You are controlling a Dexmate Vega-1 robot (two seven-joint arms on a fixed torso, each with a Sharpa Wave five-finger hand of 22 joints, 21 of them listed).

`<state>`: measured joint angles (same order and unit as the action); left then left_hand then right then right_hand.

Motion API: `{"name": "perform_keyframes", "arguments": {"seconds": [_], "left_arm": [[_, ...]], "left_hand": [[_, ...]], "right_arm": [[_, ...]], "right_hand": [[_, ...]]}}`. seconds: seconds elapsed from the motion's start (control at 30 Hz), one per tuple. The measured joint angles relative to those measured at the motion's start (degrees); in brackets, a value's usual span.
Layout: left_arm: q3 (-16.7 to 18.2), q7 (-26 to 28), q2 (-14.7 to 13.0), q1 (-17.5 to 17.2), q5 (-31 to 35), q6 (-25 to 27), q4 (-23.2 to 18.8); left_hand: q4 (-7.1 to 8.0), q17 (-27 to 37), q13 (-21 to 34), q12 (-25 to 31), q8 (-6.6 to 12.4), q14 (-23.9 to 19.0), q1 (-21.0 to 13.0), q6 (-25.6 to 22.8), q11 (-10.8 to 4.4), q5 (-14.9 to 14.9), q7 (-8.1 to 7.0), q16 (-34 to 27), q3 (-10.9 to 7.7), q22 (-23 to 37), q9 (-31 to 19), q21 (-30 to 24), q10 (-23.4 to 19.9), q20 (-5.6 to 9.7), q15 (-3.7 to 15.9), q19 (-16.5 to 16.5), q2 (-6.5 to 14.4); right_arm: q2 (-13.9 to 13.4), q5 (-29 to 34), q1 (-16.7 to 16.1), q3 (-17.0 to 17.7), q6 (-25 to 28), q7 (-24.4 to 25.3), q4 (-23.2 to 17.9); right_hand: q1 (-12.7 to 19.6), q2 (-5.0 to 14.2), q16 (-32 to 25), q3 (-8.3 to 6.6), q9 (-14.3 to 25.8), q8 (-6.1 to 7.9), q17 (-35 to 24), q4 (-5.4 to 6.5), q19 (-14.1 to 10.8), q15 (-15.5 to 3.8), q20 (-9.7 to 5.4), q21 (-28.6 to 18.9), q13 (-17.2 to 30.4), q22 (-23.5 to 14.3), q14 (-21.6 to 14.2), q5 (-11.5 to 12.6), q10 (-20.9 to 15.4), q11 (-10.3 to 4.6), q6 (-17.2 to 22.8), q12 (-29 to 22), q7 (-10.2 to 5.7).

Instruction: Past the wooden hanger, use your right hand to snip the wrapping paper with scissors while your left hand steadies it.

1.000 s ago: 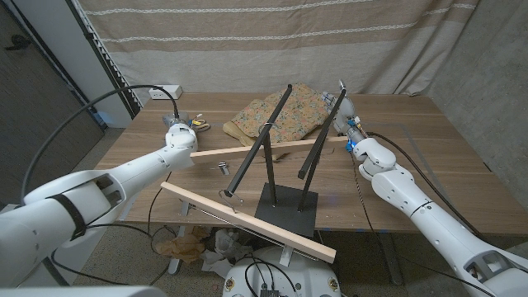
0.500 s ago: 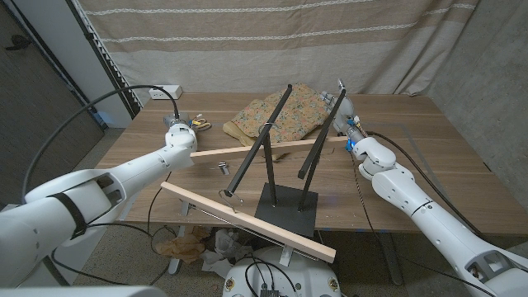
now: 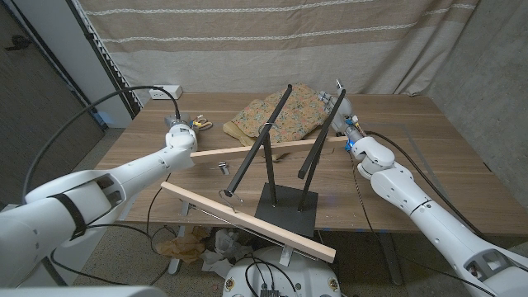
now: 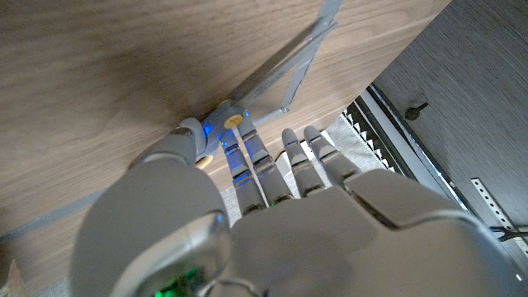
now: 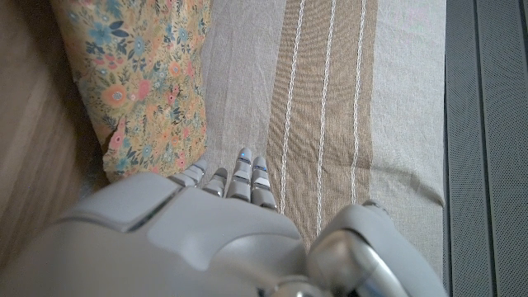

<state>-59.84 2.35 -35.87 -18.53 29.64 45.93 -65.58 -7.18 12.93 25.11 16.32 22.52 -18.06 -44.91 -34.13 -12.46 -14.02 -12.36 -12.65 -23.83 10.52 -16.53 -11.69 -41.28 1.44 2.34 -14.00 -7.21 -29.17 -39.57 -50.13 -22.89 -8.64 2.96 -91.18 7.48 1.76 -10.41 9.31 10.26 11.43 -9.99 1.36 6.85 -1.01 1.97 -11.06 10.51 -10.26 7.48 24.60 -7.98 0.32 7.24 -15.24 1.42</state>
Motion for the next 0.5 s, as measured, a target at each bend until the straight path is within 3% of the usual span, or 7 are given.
{"name": "perform_keyframes", "arguments": {"seconds": [0.5], "left_arm": [[1.60, 3.17, 0.23, -2.69, -1.40, -1.00, -0.35]], "left_hand": [[-0.19, -0.16, -1.31, -0.84, -0.66, -1.61, 0.37, -1.73, 0.11, -0.61, 0.25, -0.39, -0.19, 0.00, 1.38, -0.44, -0.72, 0.38, 0.01, -0.66, 0.07]], "right_arm": [[0.18, -0.32, 0.24, -0.21, 0.59, -0.12, 0.03]], "right_hand": [[0.00, 0.00, 0.00, 0.21, 0.00, -0.22, 0.00, -0.21, 0.32, 0.33, 0.31, 0.00, 0.00, 0.01, -0.30, 0.00, 0.00, 0.00, -0.53, 0.00, 0.09]]}}
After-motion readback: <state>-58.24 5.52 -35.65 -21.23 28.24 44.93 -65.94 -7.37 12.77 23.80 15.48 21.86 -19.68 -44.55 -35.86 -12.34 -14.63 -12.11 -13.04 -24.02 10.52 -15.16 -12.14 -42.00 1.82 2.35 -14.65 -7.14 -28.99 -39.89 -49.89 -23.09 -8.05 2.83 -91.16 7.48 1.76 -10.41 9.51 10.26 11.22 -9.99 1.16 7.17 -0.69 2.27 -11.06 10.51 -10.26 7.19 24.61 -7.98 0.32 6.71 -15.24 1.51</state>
